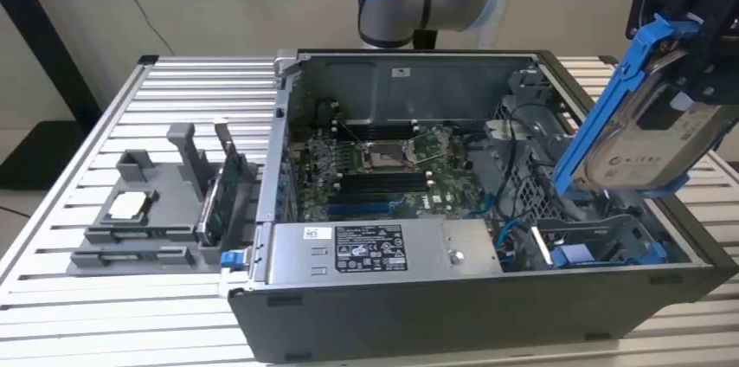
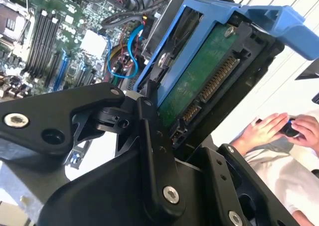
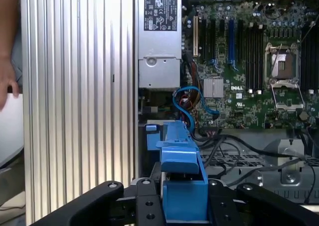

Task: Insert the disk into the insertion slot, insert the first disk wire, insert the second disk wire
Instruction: 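Insert the disk into the insertion slot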

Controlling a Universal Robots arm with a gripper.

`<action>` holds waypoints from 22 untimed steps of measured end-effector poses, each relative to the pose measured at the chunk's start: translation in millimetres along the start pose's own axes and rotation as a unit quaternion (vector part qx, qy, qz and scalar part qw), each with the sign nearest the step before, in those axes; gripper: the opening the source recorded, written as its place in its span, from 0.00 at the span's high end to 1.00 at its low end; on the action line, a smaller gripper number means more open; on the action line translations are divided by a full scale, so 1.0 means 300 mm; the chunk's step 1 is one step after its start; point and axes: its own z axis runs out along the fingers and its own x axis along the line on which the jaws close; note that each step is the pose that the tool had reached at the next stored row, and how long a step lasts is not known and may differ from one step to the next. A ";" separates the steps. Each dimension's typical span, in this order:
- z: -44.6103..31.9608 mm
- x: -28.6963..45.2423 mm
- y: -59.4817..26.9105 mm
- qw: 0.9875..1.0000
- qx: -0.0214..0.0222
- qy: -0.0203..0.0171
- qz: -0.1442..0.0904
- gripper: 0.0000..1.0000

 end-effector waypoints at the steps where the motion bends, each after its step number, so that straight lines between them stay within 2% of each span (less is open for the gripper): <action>1: 0.003 0.000 0.000 1.000 0.000 0.000 0.000 0.67; 16: 0.042 0.000 -0.005 1.000 0.000 0.000 0.000 0.67; 22: 0.059 0.000 -0.016 1.000 0.000 0.000 0.000 0.67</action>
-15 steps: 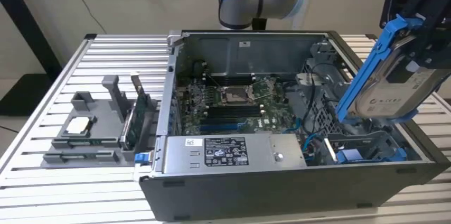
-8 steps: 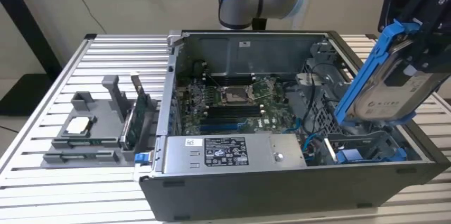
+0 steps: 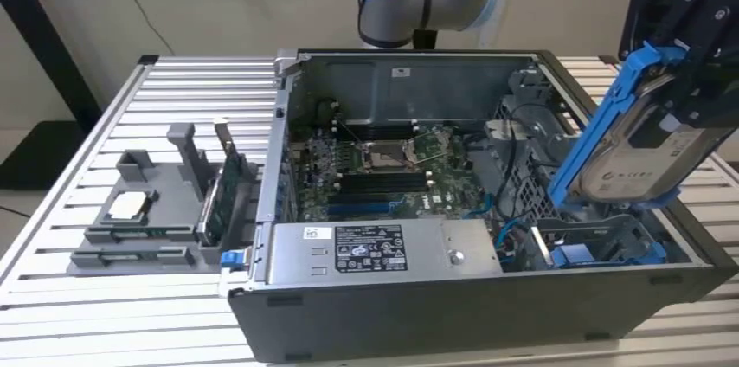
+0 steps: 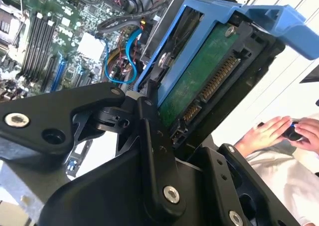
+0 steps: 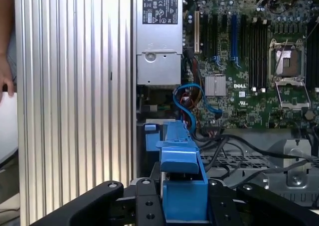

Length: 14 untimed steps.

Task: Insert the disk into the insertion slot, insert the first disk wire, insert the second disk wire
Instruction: 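Insert the disk into the insertion slot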

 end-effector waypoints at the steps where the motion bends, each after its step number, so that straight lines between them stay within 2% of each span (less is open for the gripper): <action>1: 0.003 0.000 -0.002 1.000 0.000 0.000 0.000 0.67; 14: 0.026 0.000 -0.008 1.000 0.000 0.000 0.000 0.67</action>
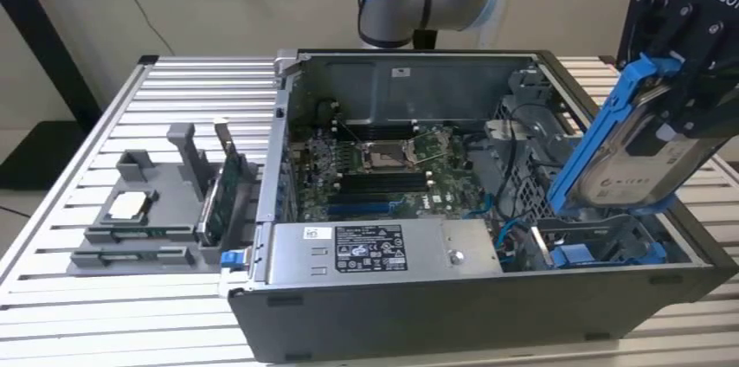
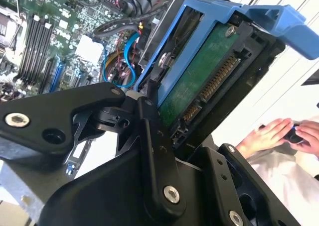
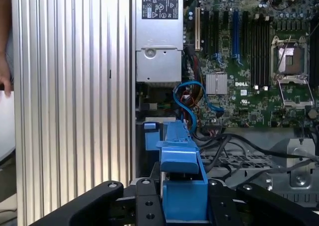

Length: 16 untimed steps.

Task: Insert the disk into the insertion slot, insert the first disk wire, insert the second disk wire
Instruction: 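Insert the disk into the insertion slot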

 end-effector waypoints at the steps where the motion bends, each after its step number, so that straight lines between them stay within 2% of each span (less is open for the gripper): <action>1: 0.001 0.000 0.000 1.000 0.000 0.000 0.000 0.67; 5: 0.007 0.000 0.000 1.000 0.000 0.000 0.000 0.67; 16: 0.049 0.008 -0.010 1.000 0.000 0.000 0.000 0.67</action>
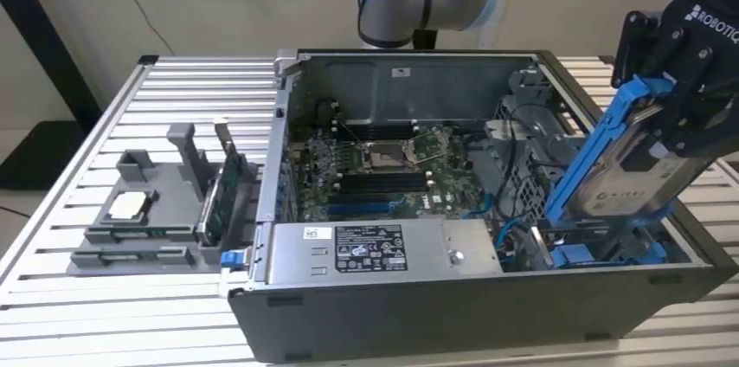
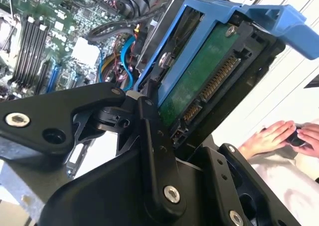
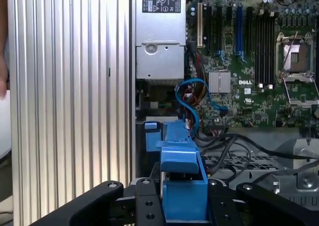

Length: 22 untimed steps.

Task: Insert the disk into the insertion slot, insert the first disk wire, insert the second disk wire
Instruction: 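Insert the disk into the insertion slot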

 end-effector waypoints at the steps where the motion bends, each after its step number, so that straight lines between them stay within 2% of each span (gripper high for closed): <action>1: 0.003 0.000 -0.001 1.000 0.000 0.000 0.000 0.67; 14: 0.043 0.000 -0.020 1.000 0.000 0.000 0.000 0.67; 22: 0.066 0.000 -0.022 1.000 0.000 0.000 0.000 0.67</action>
